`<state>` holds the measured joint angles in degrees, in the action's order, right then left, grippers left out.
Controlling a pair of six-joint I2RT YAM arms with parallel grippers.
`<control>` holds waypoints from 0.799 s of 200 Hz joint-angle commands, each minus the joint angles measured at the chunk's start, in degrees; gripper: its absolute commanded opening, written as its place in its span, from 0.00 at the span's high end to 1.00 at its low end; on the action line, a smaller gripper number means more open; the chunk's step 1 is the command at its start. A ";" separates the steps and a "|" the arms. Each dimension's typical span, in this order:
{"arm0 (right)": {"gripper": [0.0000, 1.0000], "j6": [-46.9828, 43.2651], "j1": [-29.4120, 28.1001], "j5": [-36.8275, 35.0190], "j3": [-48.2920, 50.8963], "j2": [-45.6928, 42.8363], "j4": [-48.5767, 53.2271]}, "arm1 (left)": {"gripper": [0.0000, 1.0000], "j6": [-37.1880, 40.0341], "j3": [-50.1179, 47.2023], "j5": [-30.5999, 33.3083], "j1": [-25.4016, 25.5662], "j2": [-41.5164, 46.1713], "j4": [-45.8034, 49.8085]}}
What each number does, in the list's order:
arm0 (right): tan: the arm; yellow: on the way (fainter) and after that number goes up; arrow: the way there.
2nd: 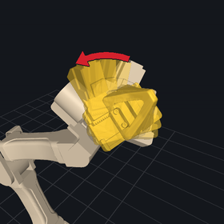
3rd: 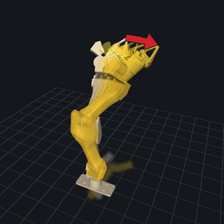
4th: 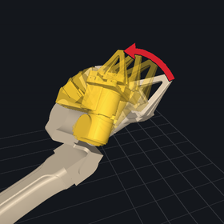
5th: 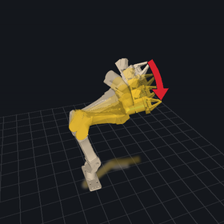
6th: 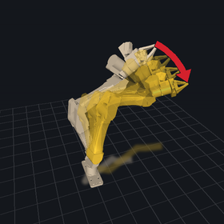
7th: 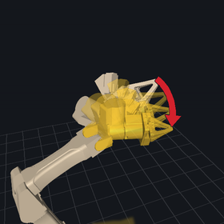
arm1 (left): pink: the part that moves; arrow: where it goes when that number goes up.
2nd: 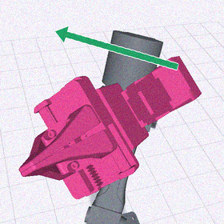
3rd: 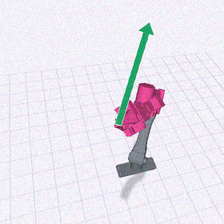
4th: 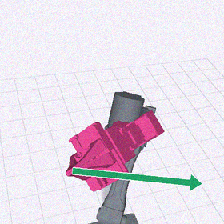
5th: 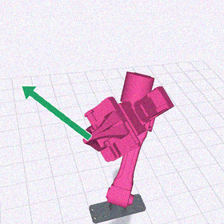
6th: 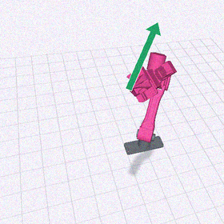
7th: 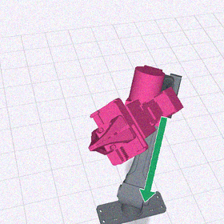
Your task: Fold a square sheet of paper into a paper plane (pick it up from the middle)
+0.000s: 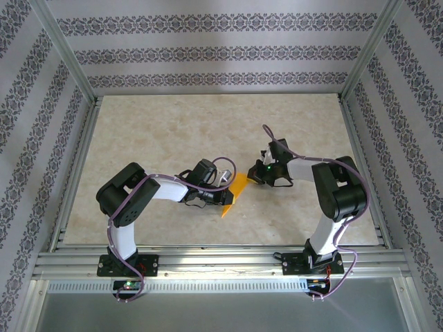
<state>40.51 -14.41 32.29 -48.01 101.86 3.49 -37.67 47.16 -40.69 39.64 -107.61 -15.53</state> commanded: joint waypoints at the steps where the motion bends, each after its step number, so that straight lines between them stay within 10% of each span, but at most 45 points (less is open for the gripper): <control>1: 0.99 -1.13 2.06 -9.79 -1.59 1.44 2.30 | 1.00 1.61 -3.66 2.72 -0.26 -2.18 10.25; 104: 0.97 -0.65 -0.03 -3.27 2.98 -13.28 -2.41 | 1.00 1.28 -3.46 2.70 -0.26 -1.40 10.25; 160: 1.00 1.69 -9.78 -0.34 3.84 -6.66 -5.56 | 1.00 1.43 -2.47 2.56 -0.26 -1.27 10.72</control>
<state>40.66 -21.96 30.98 -45.47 91.94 -0.45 -37.69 46.74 -40.73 39.64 -107.11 -15.25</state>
